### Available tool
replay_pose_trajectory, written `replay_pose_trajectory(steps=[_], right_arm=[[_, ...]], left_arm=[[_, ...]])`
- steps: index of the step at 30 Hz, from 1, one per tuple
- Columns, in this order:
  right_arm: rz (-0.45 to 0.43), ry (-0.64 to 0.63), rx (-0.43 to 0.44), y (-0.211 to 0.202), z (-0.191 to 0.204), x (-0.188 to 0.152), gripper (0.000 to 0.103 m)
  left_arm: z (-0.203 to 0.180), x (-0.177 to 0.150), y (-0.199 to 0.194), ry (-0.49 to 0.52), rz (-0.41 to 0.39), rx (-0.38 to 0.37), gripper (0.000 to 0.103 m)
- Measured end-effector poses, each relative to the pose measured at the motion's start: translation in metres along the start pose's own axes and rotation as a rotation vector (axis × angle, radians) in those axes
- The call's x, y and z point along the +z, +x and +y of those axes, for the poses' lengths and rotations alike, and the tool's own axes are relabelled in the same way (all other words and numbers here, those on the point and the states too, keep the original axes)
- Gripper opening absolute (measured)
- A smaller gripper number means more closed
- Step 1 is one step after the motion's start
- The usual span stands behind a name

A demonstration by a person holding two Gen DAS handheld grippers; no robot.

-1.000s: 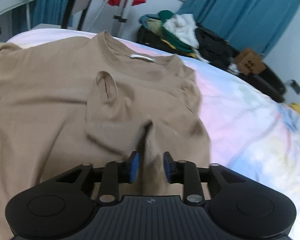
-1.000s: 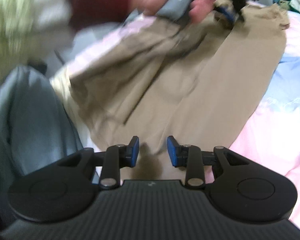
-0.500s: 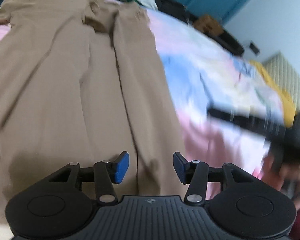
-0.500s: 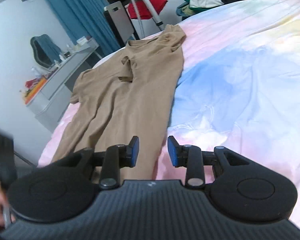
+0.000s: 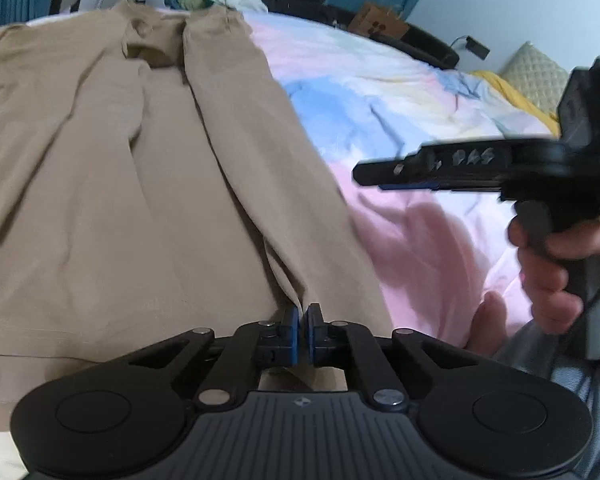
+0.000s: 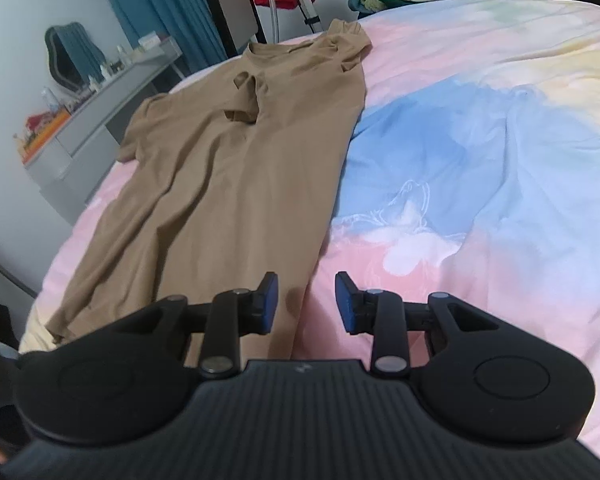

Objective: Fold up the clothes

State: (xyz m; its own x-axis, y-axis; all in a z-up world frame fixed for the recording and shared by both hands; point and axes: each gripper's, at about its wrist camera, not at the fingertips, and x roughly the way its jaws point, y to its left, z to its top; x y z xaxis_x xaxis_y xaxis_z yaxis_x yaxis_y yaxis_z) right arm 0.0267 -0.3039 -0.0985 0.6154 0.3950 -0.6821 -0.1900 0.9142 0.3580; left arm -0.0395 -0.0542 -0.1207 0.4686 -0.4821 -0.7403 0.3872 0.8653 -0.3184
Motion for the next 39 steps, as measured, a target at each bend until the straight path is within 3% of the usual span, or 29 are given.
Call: replay_pose_trajectory(steps=[4, 7, 11, 16, 18, 22, 28, 30, 32, 36, 39], right_arm=[[-0.001, -0.019, 0.005, 0.000, 0.004, 0.000, 0.035], [0.006, -0.039, 0.005, 0.005, 0.007, 0.001, 0.035], [0.027, -0.062, -0.002, 0.013, 0.012, 0.002, 0.035], [0.020, -0.082, -0.005, 0.011, 0.018, -0.003, 0.035], [0.000, -0.083, -0.010, 0.007, 0.022, -0.002, 0.035], [-0.053, -0.071, 0.010, -0.002, 0.043, 0.014, 0.035], [-0.162, -0.031, 0.032, 0.020, 0.064, 0.041, 0.038], [-0.198, -0.012, 0.039, 0.031, 0.069, 0.048, 0.059], [-0.233, 0.007, 0.045, 0.042, 0.074, 0.056, 0.071], [-0.261, 0.011, 0.019, 0.070, 0.071, 0.059, 0.074], [-0.247, 0.007, 0.005, 0.079, 0.067, 0.062, 0.074]], left_arm=[[0.006, 0.006, -0.027, -0.097, -0.015, -0.048, 0.004], [0.017, 0.004, -0.034, -0.165, 0.021, -0.013, 0.004], [0.037, -0.005, -0.016, -0.219, 0.078, 0.029, 0.004], [0.051, -0.004, -0.017, -0.281, 0.057, -0.052, 0.006], [0.050, 0.004, -0.027, -0.264, 0.025, -0.062, 0.015], [0.058, 0.023, -0.056, -0.236, -0.076, -0.046, 0.047], [0.148, 0.079, -0.080, -0.448, -0.213, 0.009, 0.083], [0.180, 0.098, -0.085, -0.525, -0.254, 0.024, 0.087], [0.218, 0.118, -0.076, -0.579, -0.289, 0.048, 0.092], [0.290, 0.149, -0.048, -0.664, -0.341, 0.105, 0.093], [0.333, 0.161, -0.022, -0.781, -0.387, 0.140, 0.094]])
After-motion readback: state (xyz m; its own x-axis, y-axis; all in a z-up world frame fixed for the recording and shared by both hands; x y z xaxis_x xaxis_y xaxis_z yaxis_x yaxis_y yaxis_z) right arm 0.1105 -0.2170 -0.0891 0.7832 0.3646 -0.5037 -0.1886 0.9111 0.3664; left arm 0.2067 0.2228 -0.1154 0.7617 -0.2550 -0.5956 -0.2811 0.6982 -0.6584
